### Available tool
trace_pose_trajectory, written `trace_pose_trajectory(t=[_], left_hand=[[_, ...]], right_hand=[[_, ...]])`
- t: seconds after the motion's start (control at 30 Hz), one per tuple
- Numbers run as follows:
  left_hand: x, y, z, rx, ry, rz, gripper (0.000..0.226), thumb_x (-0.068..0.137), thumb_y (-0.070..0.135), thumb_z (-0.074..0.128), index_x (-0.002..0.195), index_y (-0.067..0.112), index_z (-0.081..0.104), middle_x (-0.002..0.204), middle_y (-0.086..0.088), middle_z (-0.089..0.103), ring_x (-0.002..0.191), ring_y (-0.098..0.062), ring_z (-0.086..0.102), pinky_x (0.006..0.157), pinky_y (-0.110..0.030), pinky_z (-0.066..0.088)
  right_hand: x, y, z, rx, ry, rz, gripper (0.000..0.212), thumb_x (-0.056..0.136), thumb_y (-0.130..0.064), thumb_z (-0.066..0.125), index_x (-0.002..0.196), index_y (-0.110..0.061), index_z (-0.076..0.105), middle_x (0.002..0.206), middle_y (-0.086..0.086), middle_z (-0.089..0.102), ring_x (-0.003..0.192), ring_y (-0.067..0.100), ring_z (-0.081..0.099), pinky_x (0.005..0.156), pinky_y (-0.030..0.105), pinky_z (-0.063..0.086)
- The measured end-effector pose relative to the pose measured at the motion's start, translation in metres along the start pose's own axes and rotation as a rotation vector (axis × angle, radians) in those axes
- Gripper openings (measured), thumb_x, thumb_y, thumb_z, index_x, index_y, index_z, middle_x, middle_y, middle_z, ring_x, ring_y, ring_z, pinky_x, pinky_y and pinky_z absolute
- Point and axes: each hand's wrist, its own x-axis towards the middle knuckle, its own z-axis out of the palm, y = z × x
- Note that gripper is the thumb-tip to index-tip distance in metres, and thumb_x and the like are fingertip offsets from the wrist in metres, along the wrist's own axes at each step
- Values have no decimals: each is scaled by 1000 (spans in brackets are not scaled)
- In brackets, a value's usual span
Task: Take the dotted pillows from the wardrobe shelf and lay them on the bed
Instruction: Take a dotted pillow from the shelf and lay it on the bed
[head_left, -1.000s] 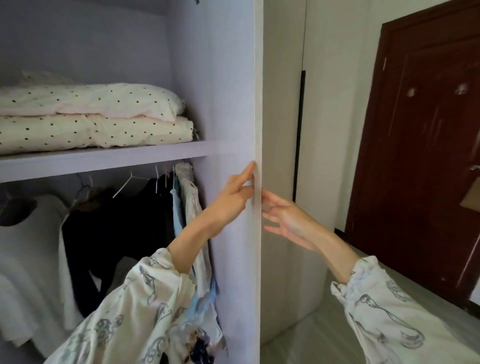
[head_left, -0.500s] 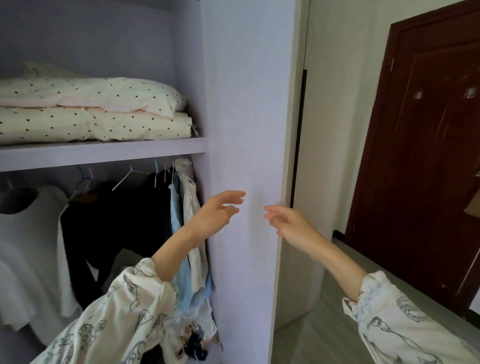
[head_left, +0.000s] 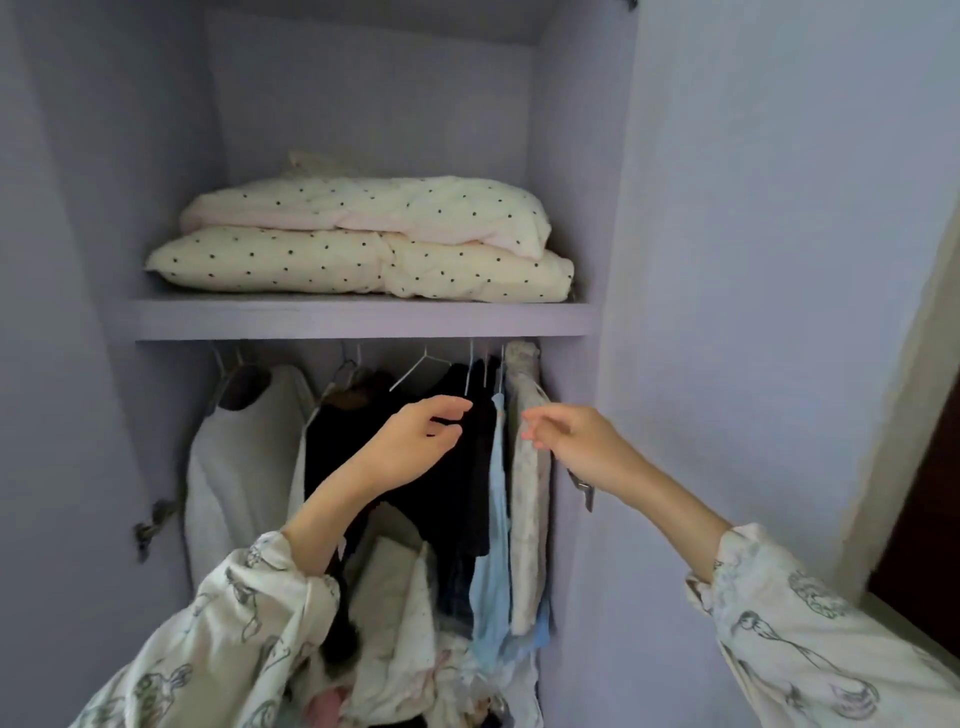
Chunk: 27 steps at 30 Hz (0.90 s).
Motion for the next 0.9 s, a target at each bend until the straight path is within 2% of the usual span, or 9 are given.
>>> trace_pose_trajectory(t=[0.07,0.17,0.33,0.47,0.57,0.77,0.9], left_hand=[[12,-24,-33,22,51,0,36,93,12,48,128,19,51,127,-3,57,105,-15,57,91,-27,45],[34,-51,-82,57,133,13,35,92,9,48,126,15,52,125,-6,58,106,-18,58,94,-31,45],[81,-76,-153,144,209,65,33,93,9,46,125,12,52,124,-6,57,107,-19,56,93,-29,42],[127,-83,-193,236,277,150,32,94,11,46,125,13,52,126,-5,56,109,-14,53,90,-22,39],[161,-86,-208,316,313,211,34,94,15,45,127,17,50,129,-3,53,110,-12,51,90,-22,38],[232,-85,-221,402,375,323,43,94,21,45,137,21,38,141,-3,40,129,-16,36,102,-22,26],[278,-83,-228,398,442,318,50,94,33,43,141,25,28,149,-3,28,137,-19,23,111,-41,26]], right_hand=[[37,-17,17,-26,-20,-64,29,94,-24,42,117,-22,58,97,-12,65,97,18,64,85,29,47],[90,-46,35,-4,-23,-115,32,95,-25,41,123,-19,55,100,-11,64,95,8,62,82,23,47],[173,-84,50,-27,54,-212,30,94,-24,45,121,-21,57,118,0,63,109,14,57,95,30,42],[226,-104,53,-144,180,-314,31,94,-25,45,121,-19,57,119,0,62,107,12,56,87,22,37],[262,-117,49,-275,283,-419,32,94,-25,43,124,-17,55,123,2,61,114,16,53,94,27,38],[332,-129,31,-651,462,-564,39,93,-27,44,131,-17,47,136,4,48,129,22,35,103,34,25],[378,-125,26,-901,442,-565,56,91,-45,41,141,-24,29,151,2,25,141,21,13,114,49,4]])
